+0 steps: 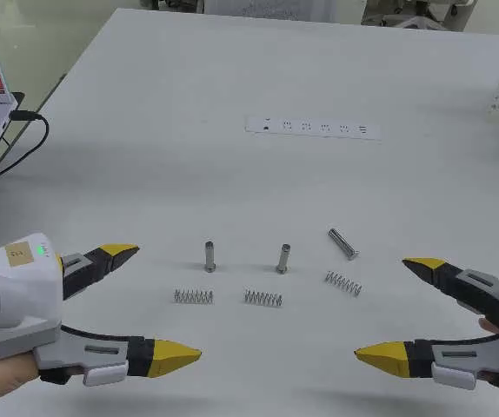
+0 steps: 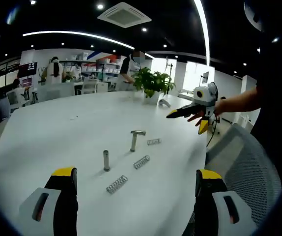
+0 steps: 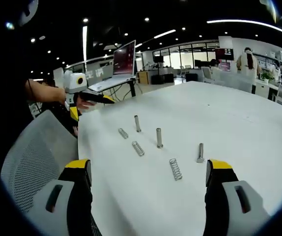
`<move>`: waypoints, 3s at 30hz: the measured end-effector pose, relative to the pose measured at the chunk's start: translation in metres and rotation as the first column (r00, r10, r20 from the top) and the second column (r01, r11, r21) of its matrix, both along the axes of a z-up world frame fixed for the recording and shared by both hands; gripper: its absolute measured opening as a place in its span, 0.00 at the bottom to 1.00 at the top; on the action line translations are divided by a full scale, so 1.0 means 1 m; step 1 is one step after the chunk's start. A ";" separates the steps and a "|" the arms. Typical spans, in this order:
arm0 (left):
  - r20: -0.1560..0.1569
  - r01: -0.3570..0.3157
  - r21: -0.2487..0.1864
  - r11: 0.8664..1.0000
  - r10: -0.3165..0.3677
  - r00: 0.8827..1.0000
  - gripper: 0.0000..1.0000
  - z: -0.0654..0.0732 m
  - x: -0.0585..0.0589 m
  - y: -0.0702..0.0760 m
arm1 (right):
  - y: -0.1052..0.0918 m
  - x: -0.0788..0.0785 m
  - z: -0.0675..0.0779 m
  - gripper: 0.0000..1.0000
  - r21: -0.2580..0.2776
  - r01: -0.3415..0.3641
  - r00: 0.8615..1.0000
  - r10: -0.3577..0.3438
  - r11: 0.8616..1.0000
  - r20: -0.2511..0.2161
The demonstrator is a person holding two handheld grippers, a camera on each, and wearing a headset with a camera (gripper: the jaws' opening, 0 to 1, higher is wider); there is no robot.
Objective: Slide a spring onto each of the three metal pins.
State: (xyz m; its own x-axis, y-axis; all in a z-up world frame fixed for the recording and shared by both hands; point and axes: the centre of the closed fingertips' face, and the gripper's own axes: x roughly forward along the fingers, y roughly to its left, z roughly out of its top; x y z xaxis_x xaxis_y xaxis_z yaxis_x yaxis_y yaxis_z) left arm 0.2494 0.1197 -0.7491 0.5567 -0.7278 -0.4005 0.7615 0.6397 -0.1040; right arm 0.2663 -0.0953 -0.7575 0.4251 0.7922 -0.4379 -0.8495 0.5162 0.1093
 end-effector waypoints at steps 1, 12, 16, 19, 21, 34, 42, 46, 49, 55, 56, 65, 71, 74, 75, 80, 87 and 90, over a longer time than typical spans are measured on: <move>-0.002 0.002 0.002 1.000 -0.002 1.000 0.97 0.000 -0.001 0.000 | 0.000 0.000 0.001 0.96 0.002 -0.001 1.000 0.001 1.000 0.001; -0.001 -0.012 -0.004 1.000 0.012 1.000 0.97 0.002 0.002 0.004 | 0.002 0.002 0.002 0.95 -0.005 -0.013 1.000 0.013 1.000 0.004; 0.000 -0.012 -0.004 1.000 0.012 1.000 0.97 0.003 0.002 0.004 | 0.002 0.003 0.002 0.95 -0.006 -0.013 1.000 0.013 1.000 0.004; -0.003 -0.007 -0.005 1.000 0.007 1.000 0.97 0.003 0.000 0.003 | 0.001 0.004 0.002 0.95 -0.004 -0.012 1.000 0.012 1.000 0.003; -0.002 -0.002 -0.002 1.000 0.002 1.000 0.97 0.002 0.000 0.001 | 0.000 0.004 0.001 0.95 -0.005 -0.013 1.000 0.013 1.000 0.003; -0.003 -0.007 -0.005 1.000 0.007 1.000 0.97 0.004 0.001 0.002 | -0.001 0.003 -0.003 0.94 -0.013 -0.018 1.000 0.018 1.000 -0.003; -0.002 -0.005 -0.005 1.000 0.005 1.000 0.97 0.003 0.000 0.002 | -0.002 0.004 -0.003 0.93 -0.017 -0.014 1.000 0.014 1.000 -0.004; -0.001 -0.005 -0.006 1.000 0.005 1.000 0.97 0.003 0.000 0.002 | -0.002 0.004 -0.004 0.93 -0.017 -0.013 1.000 0.013 1.000 -0.004; -0.004 -0.003 -0.004 1.000 0.003 1.000 0.97 0.002 -0.001 0.002 | -0.002 0.003 -0.004 0.93 -0.017 -0.015 1.000 0.015 1.000 -0.005; -0.008 0.000 -0.008 1.000 0.000 1.000 0.98 0.001 -0.002 0.001 | -0.002 0.000 -0.006 0.94 -0.022 -0.025 1.000 0.024 0.999 -0.008; -0.008 0.001 -0.009 1.000 -0.001 1.000 0.98 0.001 -0.002 0.002 | -0.002 0.000 -0.006 0.94 -0.022 -0.025 1.000 0.025 0.999 -0.009; -0.009 0.010 -0.005 1.000 -0.010 1.000 0.98 0.000 -0.003 -0.001 | -0.002 0.000 -0.008 0.97 -0.033 -0.024 1.000 0.024 0.999 -0.005; -0.015 0.006 -0.011 1.000 -0.006 1.000 0.98 -0.001 -0.003 -0.002 | -0.004 0.000 -0.012 0.97 -0.048 -0.028 1.000 0.028 0.998 -0.008; -0.013 0.003 -0.013 1.000 -0.003 1.000 0.98 0.000 -0.002 -0.002 | -0.005 0.000 -0.013 0.98 -0.050 -0.029 1.000 0.029 0.998 -0.011; -0.013 0.003 -0.016 1.000 -0.003 1.000 0.98 0.000 -0.003 -0.003 | -0.005 0.000 -0.013 0.98 -0.050 -0.030 0.999 0.030 0.998 -0.011; -0.022 0.005 -0.012 1.000 -0.005 1.000 0.98 -0.005 -0.004 -0.003 | -0.005 0.002 -0.012 0.99 -0.046 -0.030 0.999 0.030 0.998 -0.010; -0.029 0.005 -0.014 1.000 -0.005 1.000 0.98 -0.008 -0.003 -0.002 | -0.002 0.009 -0.005 1.00 0.012 -0.002 1.000 0.003 1.000 -0.022; -0.031 -0.004 -0.022 1.000 0.003 1.000 0.98 -0.008 -0.001 0.000 | -0.001 0.009 -0.009 1.00 -0.008 -0.012 1.000 0.012 1.000 -0.028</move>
